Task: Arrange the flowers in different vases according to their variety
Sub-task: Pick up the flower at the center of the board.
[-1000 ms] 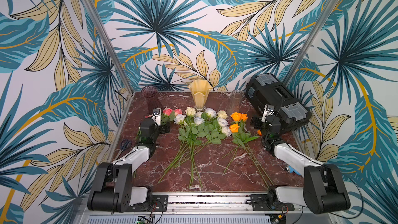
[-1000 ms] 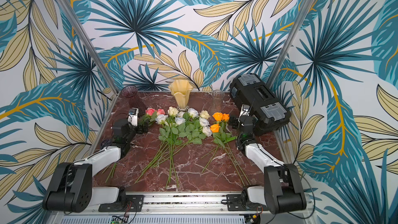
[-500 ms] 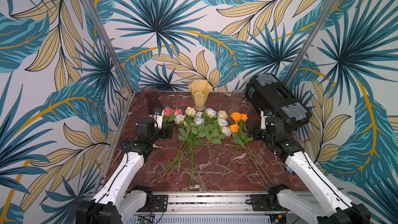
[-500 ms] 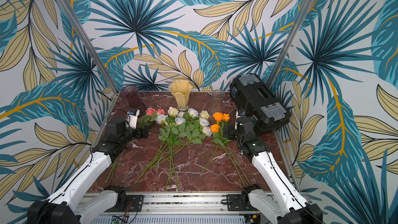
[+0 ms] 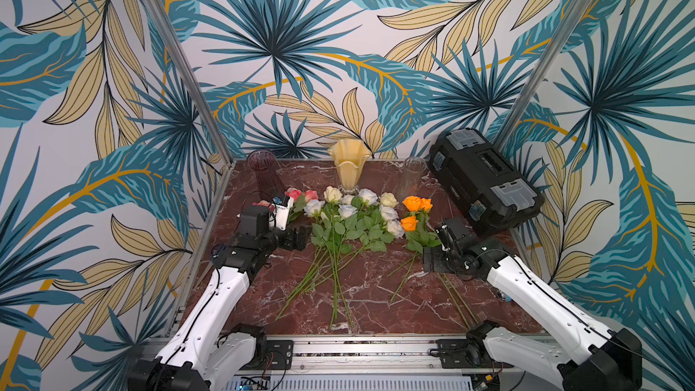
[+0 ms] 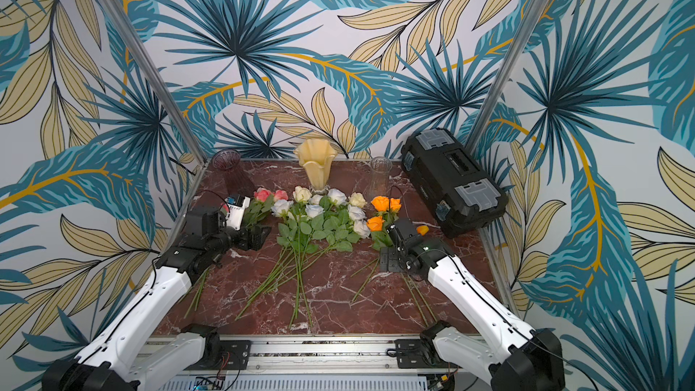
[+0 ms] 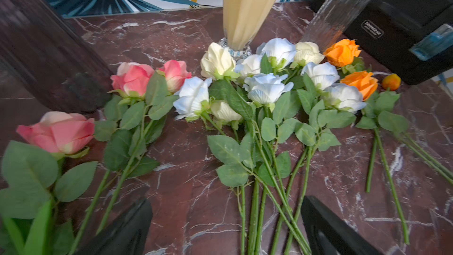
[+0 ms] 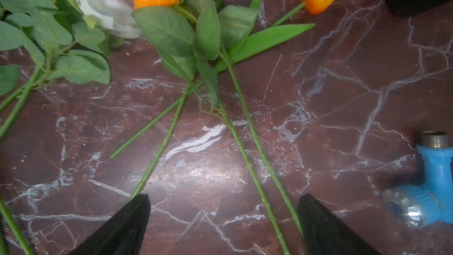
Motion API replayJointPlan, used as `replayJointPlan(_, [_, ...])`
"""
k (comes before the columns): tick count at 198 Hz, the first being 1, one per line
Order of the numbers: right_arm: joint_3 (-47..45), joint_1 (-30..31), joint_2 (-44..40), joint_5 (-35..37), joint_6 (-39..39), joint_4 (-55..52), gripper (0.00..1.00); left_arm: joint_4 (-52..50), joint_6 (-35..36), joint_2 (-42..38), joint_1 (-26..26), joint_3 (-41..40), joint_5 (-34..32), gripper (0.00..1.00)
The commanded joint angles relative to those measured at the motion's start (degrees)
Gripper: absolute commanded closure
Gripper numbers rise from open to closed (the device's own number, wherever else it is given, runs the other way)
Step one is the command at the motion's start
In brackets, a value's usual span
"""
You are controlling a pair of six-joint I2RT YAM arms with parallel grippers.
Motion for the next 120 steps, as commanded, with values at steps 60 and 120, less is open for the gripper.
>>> replayJointPlan(60, [-1.4,0.3,10.3,0.3,1.5,3.0,0.30,0.7,-1.3,-0.3,-0.2,0.0,5.3,0.00])
replayJointPlan(120, [-3.1,0.3,17.0,0.3,2.9,9.2,0.30,0.6,-1.6,-1.7,-0.2,-0.8,4.5,0.00])
